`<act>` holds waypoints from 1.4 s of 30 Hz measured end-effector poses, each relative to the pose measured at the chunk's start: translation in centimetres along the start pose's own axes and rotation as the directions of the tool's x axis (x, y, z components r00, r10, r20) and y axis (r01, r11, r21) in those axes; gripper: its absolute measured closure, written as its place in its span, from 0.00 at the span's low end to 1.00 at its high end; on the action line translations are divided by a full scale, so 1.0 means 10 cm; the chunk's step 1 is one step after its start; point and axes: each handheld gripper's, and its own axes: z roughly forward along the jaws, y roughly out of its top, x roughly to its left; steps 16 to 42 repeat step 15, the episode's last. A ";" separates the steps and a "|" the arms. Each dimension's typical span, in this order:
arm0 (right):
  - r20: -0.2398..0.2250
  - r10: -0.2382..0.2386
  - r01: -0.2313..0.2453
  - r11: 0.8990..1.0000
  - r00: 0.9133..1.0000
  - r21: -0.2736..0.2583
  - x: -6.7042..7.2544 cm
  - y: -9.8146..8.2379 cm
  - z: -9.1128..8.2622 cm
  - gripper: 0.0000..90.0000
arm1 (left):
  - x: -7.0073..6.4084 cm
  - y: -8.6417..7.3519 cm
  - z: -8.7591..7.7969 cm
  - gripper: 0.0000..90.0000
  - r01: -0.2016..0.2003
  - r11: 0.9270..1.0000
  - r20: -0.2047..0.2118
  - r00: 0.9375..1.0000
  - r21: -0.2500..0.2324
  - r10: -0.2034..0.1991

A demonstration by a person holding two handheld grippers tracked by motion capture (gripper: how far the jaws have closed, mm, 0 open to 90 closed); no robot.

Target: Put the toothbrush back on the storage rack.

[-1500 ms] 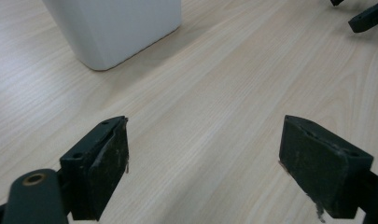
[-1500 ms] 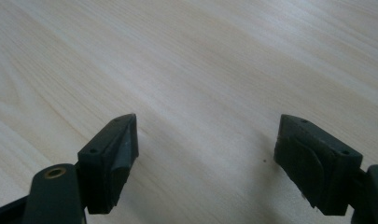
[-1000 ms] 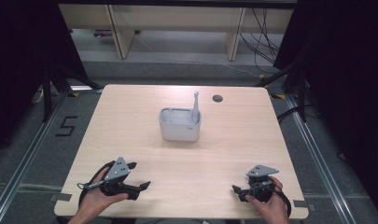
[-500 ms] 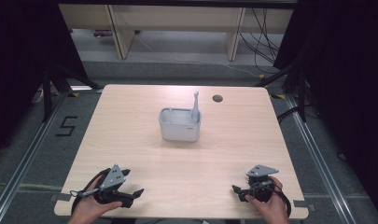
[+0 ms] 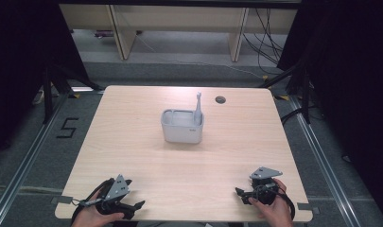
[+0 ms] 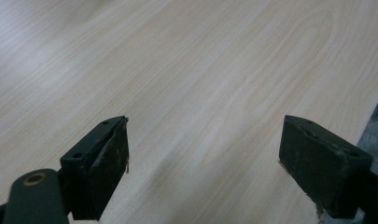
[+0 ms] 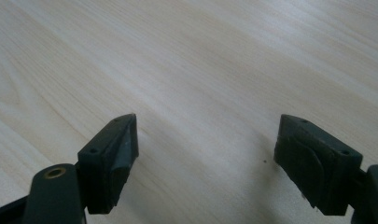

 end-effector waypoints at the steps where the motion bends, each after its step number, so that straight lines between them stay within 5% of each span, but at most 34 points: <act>1: -0.003 -0.015 0.015 1.000 1.000 0.000 -0.01 0.00 0.00 0.25 | 0.00 0.00 -0.01 0.17 -0.005 1.000 0.002 1.000 0.002 0.005; 5: 0.002 -0.001 0.001 1.000 1.000 -0.001 0.00 0.00 0.00 0.25 | 0.02 0.01 -0.03 0.17 -0.018 1.000 0.001 1.000 0.008 0.018; 8: 0.002 0.001 -0.001 1.000 1.000 0.000 0.00 0.00 0.00 0.25 | 0.01 0.00 0.00 0.17 0.015 1.000 -0.002 1.000 -0.009 -0.015; 14: 0.003 -0.001 0.001 1.000 1.000 0.000 0.00 0.00 -0.01 0.25 | 0.01 0.00 0.00 0.17 -0.010 1.000 0.000 1.000 0.013 0.010; 42: 0.003 -0.001 0.001 1.000 1.000 0.000 0.00 0.00 -0.01 0.25 | 0.01 0.00 0.00 0.18 -0.010 1.000 0.000 1.000 0.013 0.010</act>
